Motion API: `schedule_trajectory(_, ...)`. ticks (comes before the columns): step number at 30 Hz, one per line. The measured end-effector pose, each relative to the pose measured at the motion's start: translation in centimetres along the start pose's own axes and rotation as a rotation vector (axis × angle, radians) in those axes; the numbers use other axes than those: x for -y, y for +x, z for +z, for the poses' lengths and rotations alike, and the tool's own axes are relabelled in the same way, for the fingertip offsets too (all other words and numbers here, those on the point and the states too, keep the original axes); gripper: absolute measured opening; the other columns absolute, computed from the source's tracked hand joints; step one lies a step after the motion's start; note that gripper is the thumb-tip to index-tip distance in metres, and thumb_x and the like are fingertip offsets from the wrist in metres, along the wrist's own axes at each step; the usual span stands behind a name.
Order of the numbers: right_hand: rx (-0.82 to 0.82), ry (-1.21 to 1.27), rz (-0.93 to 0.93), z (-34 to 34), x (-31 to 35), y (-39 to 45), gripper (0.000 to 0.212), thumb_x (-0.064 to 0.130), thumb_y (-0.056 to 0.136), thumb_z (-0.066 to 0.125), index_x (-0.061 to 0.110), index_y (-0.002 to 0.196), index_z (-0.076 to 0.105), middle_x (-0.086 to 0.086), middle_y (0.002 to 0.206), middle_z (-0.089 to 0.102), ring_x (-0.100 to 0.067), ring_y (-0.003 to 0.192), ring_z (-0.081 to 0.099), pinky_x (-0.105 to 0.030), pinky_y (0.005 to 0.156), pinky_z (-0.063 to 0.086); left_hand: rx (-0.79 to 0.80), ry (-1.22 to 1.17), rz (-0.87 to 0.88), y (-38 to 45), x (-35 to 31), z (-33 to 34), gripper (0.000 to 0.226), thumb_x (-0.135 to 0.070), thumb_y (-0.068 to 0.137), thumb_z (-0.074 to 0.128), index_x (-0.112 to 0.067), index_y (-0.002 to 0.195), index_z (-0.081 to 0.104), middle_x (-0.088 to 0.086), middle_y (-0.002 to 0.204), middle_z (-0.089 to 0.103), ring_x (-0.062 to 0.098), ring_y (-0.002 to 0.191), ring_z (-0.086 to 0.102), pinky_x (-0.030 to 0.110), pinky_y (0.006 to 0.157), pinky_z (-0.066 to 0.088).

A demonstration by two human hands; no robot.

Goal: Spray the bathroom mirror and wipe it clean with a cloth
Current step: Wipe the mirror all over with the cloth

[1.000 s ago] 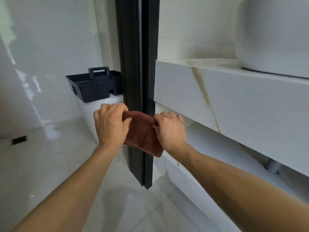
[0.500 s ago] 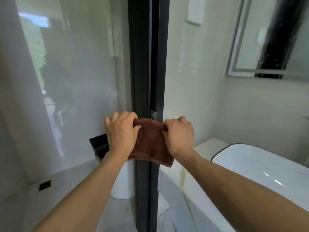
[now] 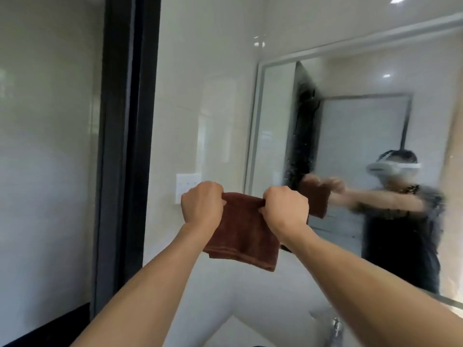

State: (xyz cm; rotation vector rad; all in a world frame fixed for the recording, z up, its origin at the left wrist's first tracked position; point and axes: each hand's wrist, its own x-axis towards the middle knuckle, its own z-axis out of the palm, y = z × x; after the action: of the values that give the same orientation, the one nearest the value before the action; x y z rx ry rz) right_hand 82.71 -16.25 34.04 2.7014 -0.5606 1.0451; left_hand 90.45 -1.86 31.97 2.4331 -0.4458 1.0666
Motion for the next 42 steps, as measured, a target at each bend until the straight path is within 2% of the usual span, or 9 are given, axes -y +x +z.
schedule_trajectory(2,-0.017,-0.072,0.045,-1.2,-2.9,1.8,0.01,0.01,0.083,0.064,0.018,0.085,0.069,0.001,0.065,0.05,-0.027,0.063,0.055,-0.024,0.047,0.025,0.003,-0.066,0.009,2.1,-3.4,1.0,0.013,-0.034,0.093,0.066,-0.023,0.09,0.074,-0.001,0.082,0.069,0.019,0.066,0.051,0.029,0.061,0.039)
schedule_trajectory(7,-0.109,-0.157,0.217,-1.6,-9.9,5.5,0.015,0.011,0.085,0.061,0.02,0.093,0.07,-0.006,0.089,0.07,-0.03,0.081,0.069,-0.03,0.059,0.038,0.017,-0.263,0.141,6.4,-11.1,5.4,0.017,-0.038,0.09,0.069,-0.022,0.085,0.072,0.001,0.082,0.07,0.024,0.076,0.065,0.03,0.06,0.041)
schedule_trajectory(10,-0.139,-0.205,0.338,-0.9,-13.1,7.6,0.014,0.009,0.087,0.058,0.015,0.091,0.069,-0.006,0.087,0.069,-0.028,0.082,0.068,-0.03,0.06,0.039,0.004,-0.391,0.25,9.1,-15.0,7.9,0.015,-0.038,0.091,0.067,-0.023,0.091,0.071,0.0,0.089,0.071,0.025,0.086,0.066,0.031,0.062,0.036)
schedule_trajectory(14,-0.212,-0.213,0.483,-0.3,-15.4,10.6,0.014,0.01,0.088,0.056,0.015,0.095,0.068,-0.005,0.089,0.067,-0.026,0.08,0.066,-0.029,0.062,0.041,-0.004,-0.544,0.326,13.7,-19.0,11.0,0.013,-0.036,0.09,0.069,-0.026,0.097,0.072,0.002,0.094,0.073,0.028,0.09,0.068,0.034,0.068,0.047)
schedule_trajectory(19,-0.309,-0.195,0.615,-1.1,-17.5,14.7,0.007,0.015,0.089,0.058,0.018,0.085,0.062,-0.002,0.075,0.048,-0.024,0.069,0.047,-0.028,0.064,0.037,-0.043,-0.665,0.391,18.1,-23.1,12.4,0.014,-0.029,0.093,0.066,-0.022,0.104,0.072,0.005,0.097,0.073,0.03,0.093,0.067,0.034,0.068,0.044)
schedule_trajectory(27,-0.476,-0.129,0.657,0.3,-22.2,20.4,0.022,0.012,0.09,0.056,0.016,0.107,0.069,-0.008,0.09,0.068,-0.027,0.076,0.057,-0.029,0.065,0.039,-0.078,-0.77,0.445,22.7,-28.0,14.6,0.013,-0.027,0.095,0.064,-0.019,0.103,0.069,0.004,0.096,0.073,0.025,0.089,0.067,0.03,0.063,0.039)
schedule_trajectory(31,-0.687,-0.045,0.569,3.1,-22.5,21.2,0.04,0.016,0.086,0.062,0.016,0.124,0.047,-0.009,0.094,0.067,-0.033,0.088,0.062,-0.034,0.066,0.044,-0.179,-0.812,0.486,22.9,-29.1,15.6,0.022,-0.021,0.095,0.064,-0.017,0.114,0.055,0.003,0.091,0.069,0.025,0.082,0.066,0.033,0.061,0.043)
schedule_trajectory(36,-0.78,-0.107,0.489,8.7,-22.1,20.7,0.058,0.03,0.083,0.07,0.011,0.133,0.048,-0.015,0.131,0.052,-0.033,0.122,0.048,-0.043,0.103,0.044,-0.249,-0.923,0.547,22.4,-29.1,17.3,0.017,-0.011,0.089,0.068,-0.014,0.102,0.057,0.001,0.091,0.063,0.022,0.081,0.06,0.03,0.064,0.045)
schedule_trajectory(42,-0.75,-0.098,0.526,11.7,-20.3,22.9,0.074,0.046,0.094,0.042,0.004,0.152,0.028,-0.026,0.158,0.023,-0.041,0.149,0.016,-0.054,0.122,0.013,-0.364,-0.879,0.625,23.3,-27.9,18.1,0.015,-0.009,0.086,0.063,-0.015,0.097,0.072,-0.005,0.097,0.067,0.016,0.092,0.058,0.025,0.069,0.044)
